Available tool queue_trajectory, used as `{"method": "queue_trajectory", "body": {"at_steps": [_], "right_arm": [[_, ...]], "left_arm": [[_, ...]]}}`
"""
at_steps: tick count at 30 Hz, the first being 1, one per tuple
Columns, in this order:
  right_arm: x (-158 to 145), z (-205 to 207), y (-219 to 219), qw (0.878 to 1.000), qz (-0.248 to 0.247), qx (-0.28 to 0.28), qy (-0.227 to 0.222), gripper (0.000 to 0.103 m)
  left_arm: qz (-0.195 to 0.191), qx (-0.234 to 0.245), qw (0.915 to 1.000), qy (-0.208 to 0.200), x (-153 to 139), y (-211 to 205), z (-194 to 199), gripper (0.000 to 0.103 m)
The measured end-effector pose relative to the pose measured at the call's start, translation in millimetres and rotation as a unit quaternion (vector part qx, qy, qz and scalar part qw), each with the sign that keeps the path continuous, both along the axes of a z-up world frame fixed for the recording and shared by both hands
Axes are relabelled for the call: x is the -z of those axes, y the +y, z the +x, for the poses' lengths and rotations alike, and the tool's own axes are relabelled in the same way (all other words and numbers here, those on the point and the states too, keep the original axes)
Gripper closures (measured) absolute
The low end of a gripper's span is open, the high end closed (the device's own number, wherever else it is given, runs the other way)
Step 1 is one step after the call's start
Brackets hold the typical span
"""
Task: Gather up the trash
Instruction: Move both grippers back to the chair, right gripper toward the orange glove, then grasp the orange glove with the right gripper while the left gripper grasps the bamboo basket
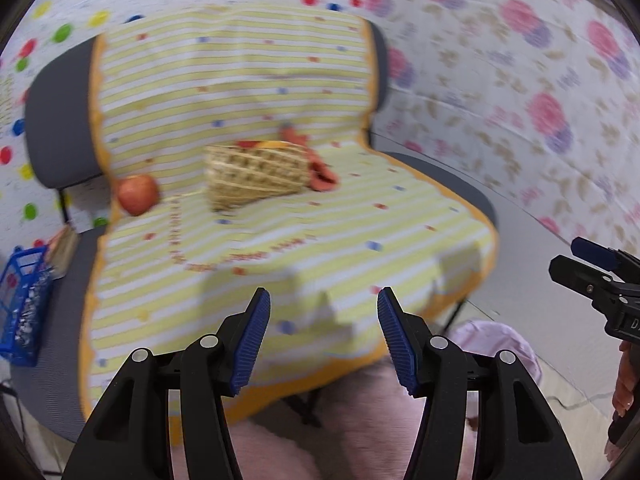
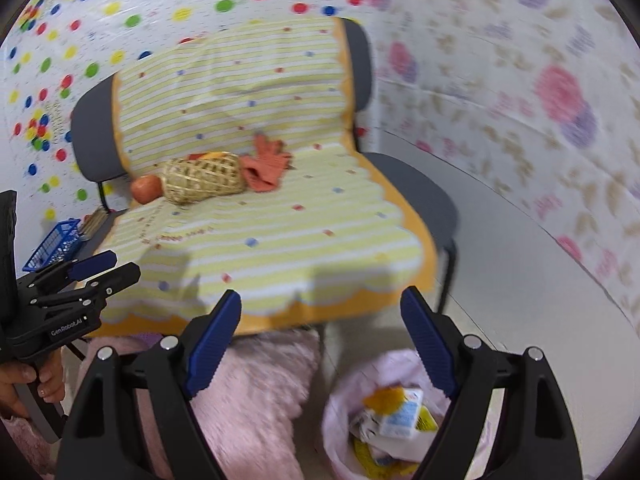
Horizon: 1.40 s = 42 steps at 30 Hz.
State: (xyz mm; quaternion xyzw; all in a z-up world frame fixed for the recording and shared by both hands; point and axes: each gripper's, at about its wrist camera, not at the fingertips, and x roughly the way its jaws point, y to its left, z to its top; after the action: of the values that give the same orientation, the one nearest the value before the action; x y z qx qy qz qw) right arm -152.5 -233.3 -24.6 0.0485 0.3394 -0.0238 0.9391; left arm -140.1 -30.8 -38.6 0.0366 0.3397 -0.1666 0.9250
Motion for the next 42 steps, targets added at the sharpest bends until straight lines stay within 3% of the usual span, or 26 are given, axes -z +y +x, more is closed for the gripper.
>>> {"method": "queue_trajectory", "body": {"at_steps": [8, 15, 19, 25, 32, 42], "right_arm": [[-6, 54, 34, 0.999, 0.000, -0.044, -0.003, 0.025], [1, 107, 42, 0.998, -0.008, -0.067, 0.007, 0.046], [10, 141, 47, 0.997, -0.024, -0.077, 0.014, 0.046], [28, 193, 48, 0.994, -0.037, -0.092, 0.034, 0.033], [57, 250, 51, 0.991, -0.061, -0.108, 0.054, 0.033], [89, 317, 60, 0.981, -0.093, -0.138, 0.096, 0.033]], "left_arm": [[0.003, -0.065, 0.9978, -0.010, -13, 48, 37, 0.045], [-0.012, -0.073, 0.9971, -0.017, -12, 66, 77, 0.044], [-0.009, -0.071, 0.9974, -0.013, -4, 64, 104, 0.044], [-0.001, -0.077, 0.9970, -0.009, 8, 65, 140, 0.044], [0.001, -0.090, 0.9959, 0.003, 19, 66, 176, 0.044], [-0.004, -0.094, 0.9956, 0.004, 23, 67, 192, 0.044]]}}
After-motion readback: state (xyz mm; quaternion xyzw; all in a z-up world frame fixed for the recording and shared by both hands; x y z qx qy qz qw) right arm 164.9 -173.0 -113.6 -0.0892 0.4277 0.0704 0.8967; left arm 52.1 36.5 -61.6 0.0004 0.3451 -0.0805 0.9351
